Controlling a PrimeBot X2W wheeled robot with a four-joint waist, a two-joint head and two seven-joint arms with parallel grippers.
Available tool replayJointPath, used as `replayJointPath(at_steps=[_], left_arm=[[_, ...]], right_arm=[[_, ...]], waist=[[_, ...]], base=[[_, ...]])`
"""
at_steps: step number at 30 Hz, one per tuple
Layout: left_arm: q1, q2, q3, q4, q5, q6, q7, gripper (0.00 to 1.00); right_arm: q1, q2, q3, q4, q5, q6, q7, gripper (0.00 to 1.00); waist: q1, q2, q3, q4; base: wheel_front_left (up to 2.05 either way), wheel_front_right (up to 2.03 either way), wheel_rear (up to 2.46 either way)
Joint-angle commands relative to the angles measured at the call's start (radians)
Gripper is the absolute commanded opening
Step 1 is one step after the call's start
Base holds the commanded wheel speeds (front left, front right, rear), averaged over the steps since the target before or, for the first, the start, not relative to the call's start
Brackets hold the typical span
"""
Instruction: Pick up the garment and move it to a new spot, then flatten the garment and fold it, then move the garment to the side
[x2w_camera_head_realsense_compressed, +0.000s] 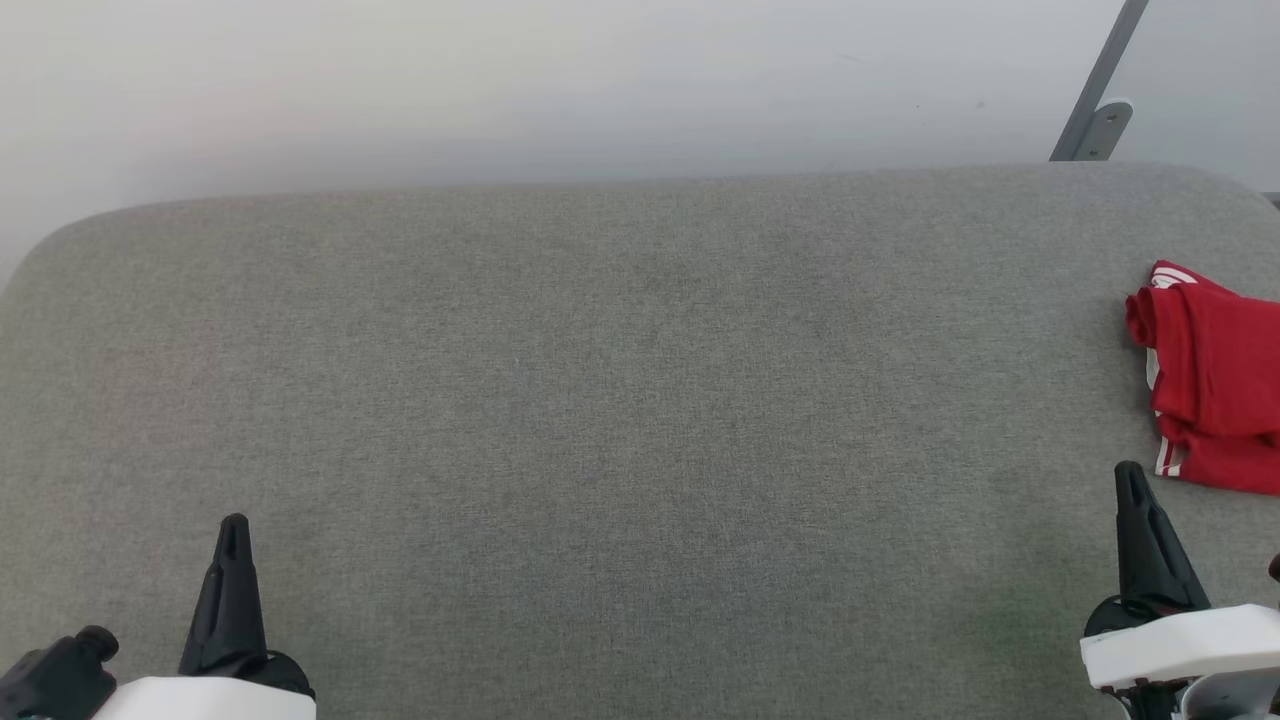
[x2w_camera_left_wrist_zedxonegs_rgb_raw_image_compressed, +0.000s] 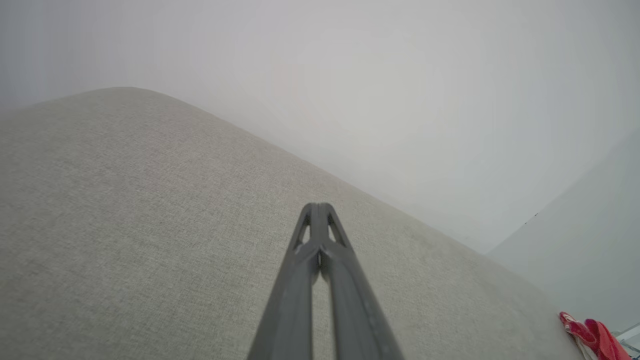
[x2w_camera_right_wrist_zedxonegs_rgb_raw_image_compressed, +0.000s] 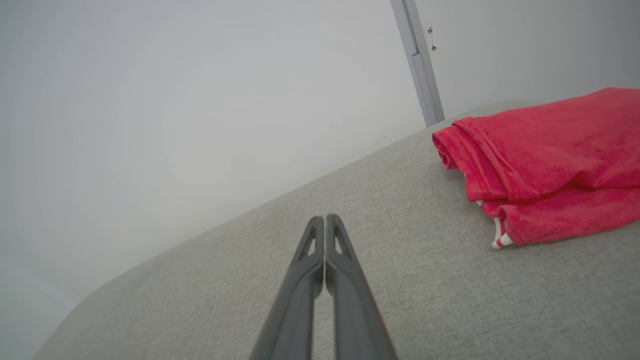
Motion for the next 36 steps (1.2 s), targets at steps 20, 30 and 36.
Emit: replayJointPath(at_steps=[20,30,36], left_arm=[[-0.073,-0.008,-0.004,0.037,-0.286,-0.002,0.075,0.0],[-0.092,-0.015,-0.006,0.058,-0.399,-0.002,0.108,0.0],[-0.106,-0.02,-0.006,0.071,-0.471,-0.002,0.129,0.0]], right_arm=[[-0.051,0.024,-0.01,0.015,0.276,-0.001,0.081,0.0],[-0.062,0.037,-0.013,0.026,0.388,-0.001,0.115,0.0],[-0.07,0.045,-0.015,0.034,0.459,-0.001,0.137,0.0]], waist=[[0.0,-0.0001,-0.011,0.004],[0.0,-0.0001,-0.017,0.006],[0.0,-0.0001,-0.021,0.008]], base=[[0.0,0.0,0.0],[0.0,0.0,0.0],[0.0,0.0,0.0]])
